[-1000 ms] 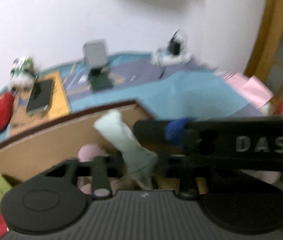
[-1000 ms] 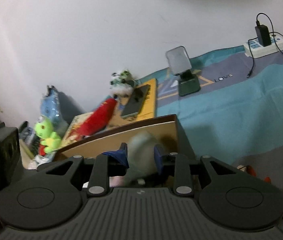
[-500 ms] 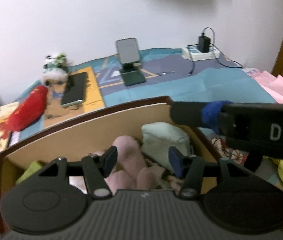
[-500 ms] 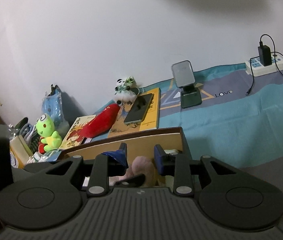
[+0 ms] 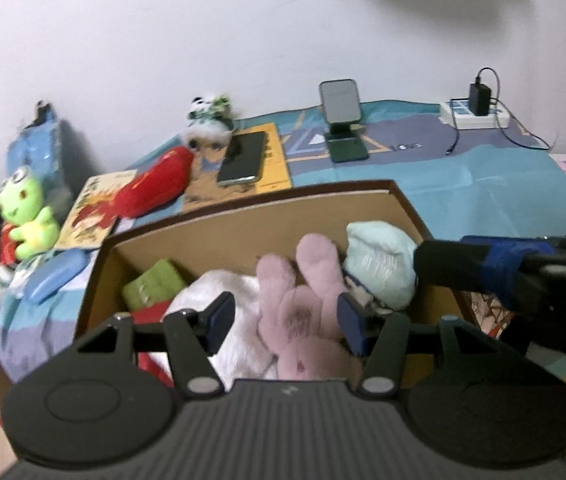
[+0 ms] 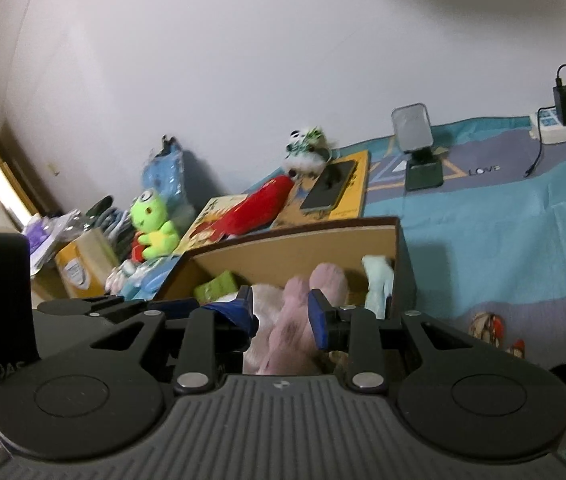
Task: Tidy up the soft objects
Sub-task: 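Move the right gripper to the yellow towel on the sheet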
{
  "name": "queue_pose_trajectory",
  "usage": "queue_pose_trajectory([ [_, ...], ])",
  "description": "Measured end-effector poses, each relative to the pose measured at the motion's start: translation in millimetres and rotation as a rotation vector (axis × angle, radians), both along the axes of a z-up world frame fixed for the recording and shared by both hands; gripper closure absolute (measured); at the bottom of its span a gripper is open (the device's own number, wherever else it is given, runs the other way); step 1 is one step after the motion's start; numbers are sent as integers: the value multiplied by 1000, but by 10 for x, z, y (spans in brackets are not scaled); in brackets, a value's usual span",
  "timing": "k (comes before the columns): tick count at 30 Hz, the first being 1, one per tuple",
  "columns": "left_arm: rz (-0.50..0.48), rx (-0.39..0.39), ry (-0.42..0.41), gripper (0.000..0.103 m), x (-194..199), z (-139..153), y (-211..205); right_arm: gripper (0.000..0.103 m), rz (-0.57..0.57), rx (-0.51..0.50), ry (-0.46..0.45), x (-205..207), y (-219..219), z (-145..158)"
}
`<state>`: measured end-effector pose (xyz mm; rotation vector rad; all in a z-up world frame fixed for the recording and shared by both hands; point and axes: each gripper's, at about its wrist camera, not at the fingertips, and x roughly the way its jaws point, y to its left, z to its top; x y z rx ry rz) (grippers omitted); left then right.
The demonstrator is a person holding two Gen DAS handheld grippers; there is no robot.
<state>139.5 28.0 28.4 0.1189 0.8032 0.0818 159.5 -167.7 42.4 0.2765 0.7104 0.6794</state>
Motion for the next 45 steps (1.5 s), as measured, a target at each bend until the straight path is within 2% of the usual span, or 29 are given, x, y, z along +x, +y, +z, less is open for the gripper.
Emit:
queue_pose_trajectory([
  [10,90,35,39,47,-378,-52,-315,90,89,18,51,-229,-256,-131],
  [19,54,54,114,47,-595,-327,-658,90,90,27,103,-399,-548,-321],
  [22,8,46,152,47,-637,-482,-807,90,66,-10,105,-474,-682,-431],
  [25,-59,-4,190,47,-662,-623,-990,90,31,-46,126,-529,-865,-560],
  [34,-377,-141,235,46,-612,-908,-1765,89,-196,-123,190,-600,-1666,-817],
  [41,-516,-232,254,44,-434,-1006,-2257,88,-383,-120,220,-629,-2261,-880],
  [45,-560,-257,262,42,-311,-1090,-2493,87,-425,-84,277,-561,-2479,-994],
])
